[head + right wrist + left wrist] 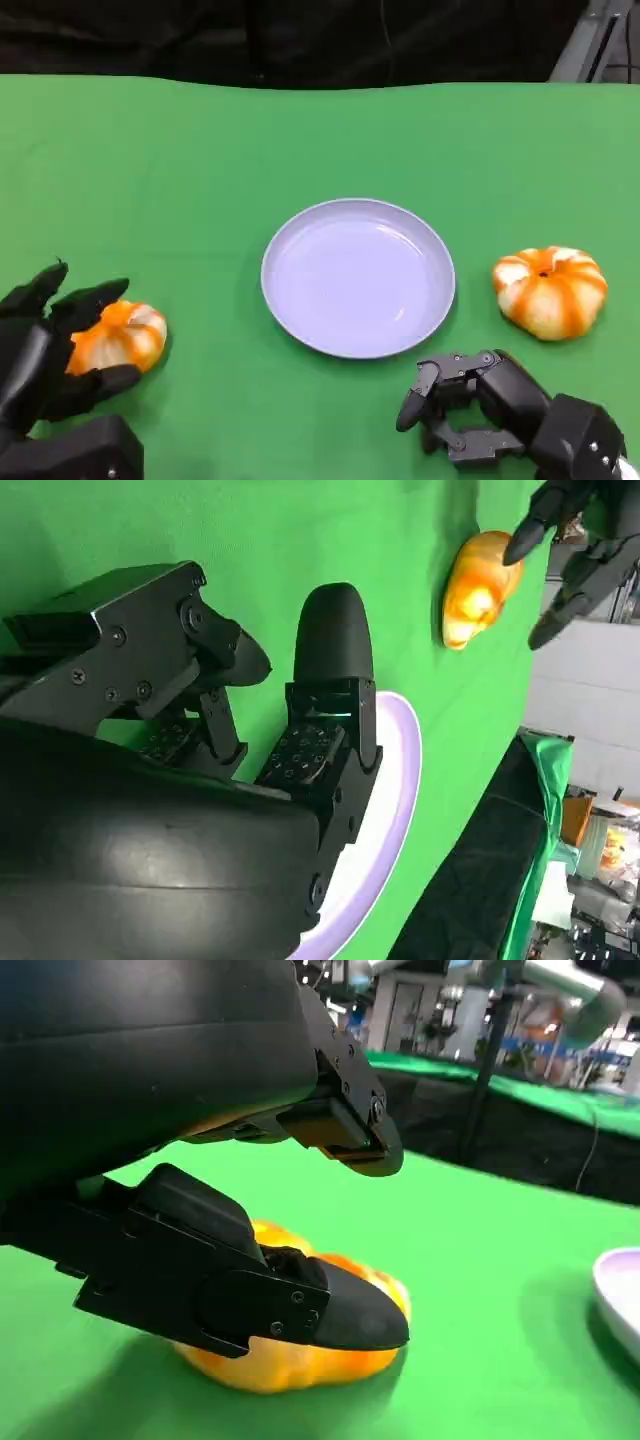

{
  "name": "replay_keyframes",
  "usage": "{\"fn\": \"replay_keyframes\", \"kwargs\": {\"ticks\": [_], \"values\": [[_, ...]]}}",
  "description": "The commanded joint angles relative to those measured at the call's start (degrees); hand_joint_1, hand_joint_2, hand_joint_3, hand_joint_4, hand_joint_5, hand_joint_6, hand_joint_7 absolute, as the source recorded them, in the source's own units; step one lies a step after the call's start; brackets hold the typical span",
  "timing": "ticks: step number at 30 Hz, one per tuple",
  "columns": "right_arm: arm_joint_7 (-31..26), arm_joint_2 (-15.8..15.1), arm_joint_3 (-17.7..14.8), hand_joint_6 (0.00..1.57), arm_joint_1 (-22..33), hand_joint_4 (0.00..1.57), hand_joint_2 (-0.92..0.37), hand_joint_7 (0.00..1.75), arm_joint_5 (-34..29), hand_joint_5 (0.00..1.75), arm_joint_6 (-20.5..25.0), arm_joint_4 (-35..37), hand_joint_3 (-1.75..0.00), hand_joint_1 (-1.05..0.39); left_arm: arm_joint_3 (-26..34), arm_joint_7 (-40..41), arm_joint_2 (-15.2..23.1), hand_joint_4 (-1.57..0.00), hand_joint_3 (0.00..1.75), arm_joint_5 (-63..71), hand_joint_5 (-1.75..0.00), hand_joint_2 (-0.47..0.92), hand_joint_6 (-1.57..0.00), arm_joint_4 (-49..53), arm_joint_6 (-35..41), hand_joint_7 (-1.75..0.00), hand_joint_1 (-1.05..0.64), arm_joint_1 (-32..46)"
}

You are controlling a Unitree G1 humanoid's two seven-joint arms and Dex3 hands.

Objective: Grasp the bread from the table and place it into the plate.

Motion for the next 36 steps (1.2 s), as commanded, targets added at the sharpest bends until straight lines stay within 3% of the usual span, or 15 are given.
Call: {"fn": "replay_keyframes", "kwargs": {"ticks": [1,15,36], "values": [[-0.3,-0.7,-0.3,1.01,-0.4,0.98,-0.61,0.91,0.0,1.32,0.2,0.0,-1.00,0.20,-0.9,-0.7,1.5,-0.30,0.26,-1.4,-0.03,0.92,-0.57,2.8,-2.2,0.00,-0.85,-1.7],[-0.3,-0.7,-0.3,1.01,-0.3,0.99,-0.61,0.91,0.0,1.31,-0.2,0.0,-0.99,0.20,-3.0,-1.2,0.6,-0.35,0.25,-3.9,-0.03,0.92,-0.55,8.1,-7.5,0.00,-0.82,-3.9],[0.4,-0.7,-0.6,1.00,-0.1,0.97,-0.63,0.92,0.3,1.33,0.0,-0.2,-0.98,0.21,-7.5,-0.6,-1.4,-0.37,0.23,-3.9,-0.01,0.92,-0.52,22.7,-3.0,0.00,-0.82,-11.8]]}}
